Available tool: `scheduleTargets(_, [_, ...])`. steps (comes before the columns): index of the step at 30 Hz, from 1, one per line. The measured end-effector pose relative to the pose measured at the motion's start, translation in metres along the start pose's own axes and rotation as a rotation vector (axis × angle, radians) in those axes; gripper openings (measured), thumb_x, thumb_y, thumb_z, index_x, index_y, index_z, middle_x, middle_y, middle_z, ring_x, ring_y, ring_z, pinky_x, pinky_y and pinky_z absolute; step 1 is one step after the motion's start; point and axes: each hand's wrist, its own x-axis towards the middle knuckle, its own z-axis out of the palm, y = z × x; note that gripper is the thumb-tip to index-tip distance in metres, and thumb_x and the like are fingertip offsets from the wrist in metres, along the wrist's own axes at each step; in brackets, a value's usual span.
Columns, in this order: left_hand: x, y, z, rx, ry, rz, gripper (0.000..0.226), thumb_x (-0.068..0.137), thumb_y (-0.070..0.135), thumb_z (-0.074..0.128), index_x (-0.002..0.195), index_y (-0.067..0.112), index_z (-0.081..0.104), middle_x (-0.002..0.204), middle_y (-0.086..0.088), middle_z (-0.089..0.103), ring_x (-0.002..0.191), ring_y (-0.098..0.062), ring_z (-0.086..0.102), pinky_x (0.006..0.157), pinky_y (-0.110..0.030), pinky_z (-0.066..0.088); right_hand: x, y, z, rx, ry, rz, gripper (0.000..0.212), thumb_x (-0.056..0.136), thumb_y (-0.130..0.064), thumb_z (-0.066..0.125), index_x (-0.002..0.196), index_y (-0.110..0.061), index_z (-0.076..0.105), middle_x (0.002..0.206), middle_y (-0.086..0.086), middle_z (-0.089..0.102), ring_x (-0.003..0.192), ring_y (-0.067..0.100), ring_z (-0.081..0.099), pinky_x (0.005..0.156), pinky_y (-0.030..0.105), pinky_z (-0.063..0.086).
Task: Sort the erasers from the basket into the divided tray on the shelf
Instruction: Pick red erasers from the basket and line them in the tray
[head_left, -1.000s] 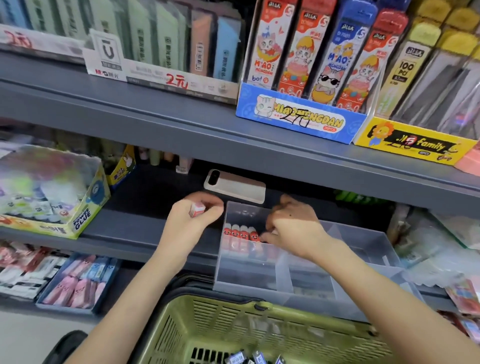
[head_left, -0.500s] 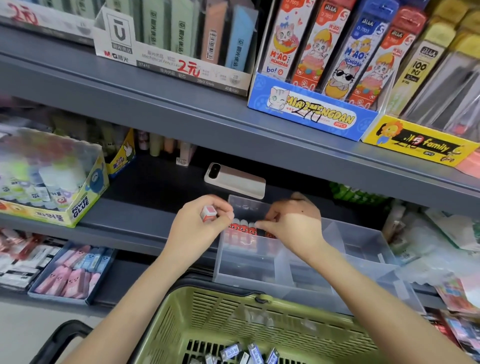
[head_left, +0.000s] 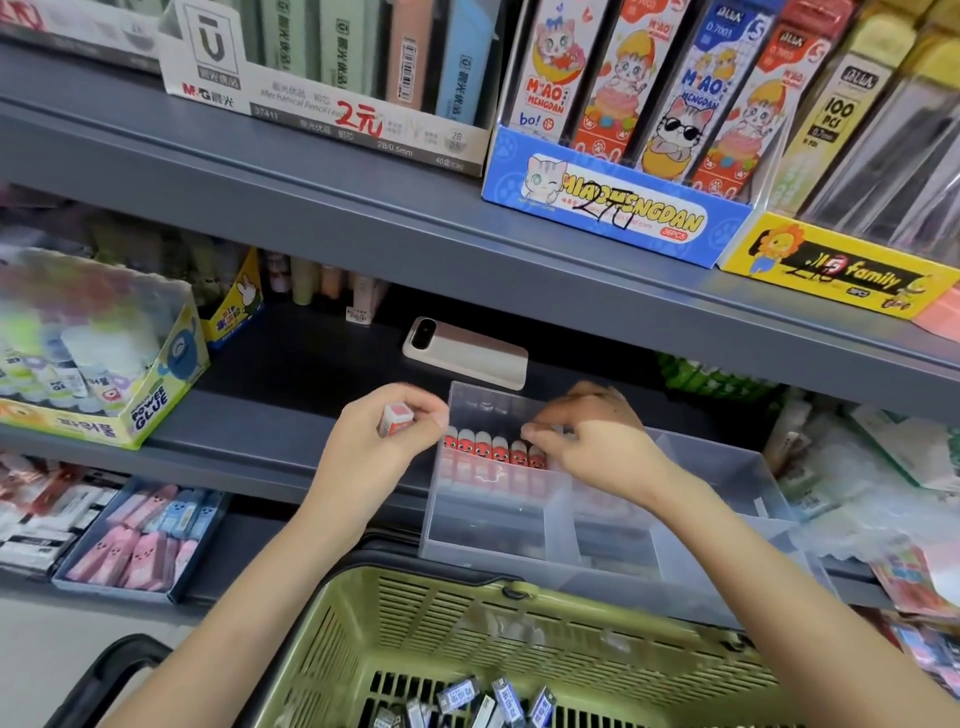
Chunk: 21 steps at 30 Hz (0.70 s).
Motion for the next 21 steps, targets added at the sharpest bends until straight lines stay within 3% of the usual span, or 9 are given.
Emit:
scheduleTargets(2, [0.000, 0.004, 0.001, -0.307, -0.003, -0.106, 0.009, 0.085, 0.020, 0.061, 0.083, 0.014, 0.069, 0.068, 0.005, 0.065, 0.062, -0.009, 0.054, 0.048, -0.017, 0.040, -0.014, -0.008, 0.002, 0.113, 0.168, -0.032, 0.027, 0.092, -0.036, 0.052, 0.086, -0.021, 0.074, 0.088, -0.007, 0.071, 0.091, 0.008, 0.048, 0.090, 0.027, 0.033])
scheduleTargets(4, [0.000, 0.008, 0.003, -0.584, -0.007, -0.174, 0.029, 0.081, 0.032, 0.056, 0.090, 0.006, 0.066, 0.074, -0.003, 0.069, 0.068, -0.014, 0.063, 0.055, -0.020, 0.050, -0.029, -0.027, 0.003, 0.382, 0.278, -0.070, 0.021, 0.089, -0.035, 0.058, 0.083, -0.023, 0.074, 0.085, -0.013, 0.072, 0.081, -0.005, 0.051, 0.076, 0.018, 0.037])
scheduleTargets(6, [-0.001, 0.013, 0.004, -0.698, -0.032, -0.191, 0.039, 0.080, 0.036, 0.053, 0.095, 0.002, 0.065, 0.088, -0.009, 0.073, 0.084, -0.017, 0.069, 0.070, -0.023, 0.056, -0.038, -0.050, 0.003, 0.627, 0.243, -0.092, 0.019, 0.083, -0.039, 0.062, 0.089, -0.026, 0.073, 0.084, -0.016, 0.071, 0.081, -0.008, 0.056, 0.073, 0.010, 0.041])
scheduleTargets(8, [-0.006, 0.016, 0.006, -0.712, -0.079, -0.195, 0.044, 0.083, 0.041, 0.051, 0.101, 0.003, 0.066, 0.105, -0.011, 0.071, 0.100, -0.020, 0.067, 0.077, -0.026, 0.056, -0.042, -0.069, 0.005, 0.792, 0.172, -0.068, 0.024, 0.078, -0.043, 0.067, 0.095, -0.027, 0.071, 0.082, -0.015, 0.070, 0.081, -0.001, 0.061, 0.076, 0.014, 0.047])
scheduleTargets(14, [-0.021, 0.024, 0.015, -0.571, -0.127, -0.173, 0.045, 0.084, 0.049, 0.046, 0.095, 0.014, 0.073, 0.111, -0.008, 0.070, 0.101, -0.021, 0.067, 0.077, -0.030, 0.056, -0.044, -0.092, 0.007, 0.820, 0.270, -0.049, 0.018, 0.076, -0.020, 0.073, 0.090, -0.028, 0.066, 0.072, -0.017, 0.064, 0.070, -0.002, 0.056, 0.062, 0.010, 0.043])
scheduleTargets(17, [-0.025, 0.026, 0.016, -0.227, -0.165, -0.075, 0.045, 0.089, 0.052, 0.042, 0.097, 0.019, 0.072, 0.101, -0.002, 0.071, 0.099, -0.014, 0.065, 0.085, -0.025, 0.046, -0.051, -0.076, 0.002, 1.039, 0.291, 0.028, 0.020, 0.075, -0.017, 0.075, 0.084, -0.031, 0.065, 0.078, -0.018, 0.067, 0.070, 0.000, 0.060, 0.063, 0.011, 0.045])
scheduleTargets(21, [-0.027, 0.022, 0.023, 0.245, -0.177, 0.093, 0.030, 0.091, 0.045, 0.053, 0.092, 0.021, 0.071, 0.102, 0.007, 0.061, 0.103, -0.007, 0.055, 0.093, -0.029, 0.039, -0.067, -0.038, -0.007, 1.427, 0.238, 0.075, 0.011, 0.074, -0.022, 0.076, 0.081, -0.016, 0.070, 0.083, 0.000, 0.073, 0.068, 0.008, 0.060, 0.056, 0.015, 0.042])
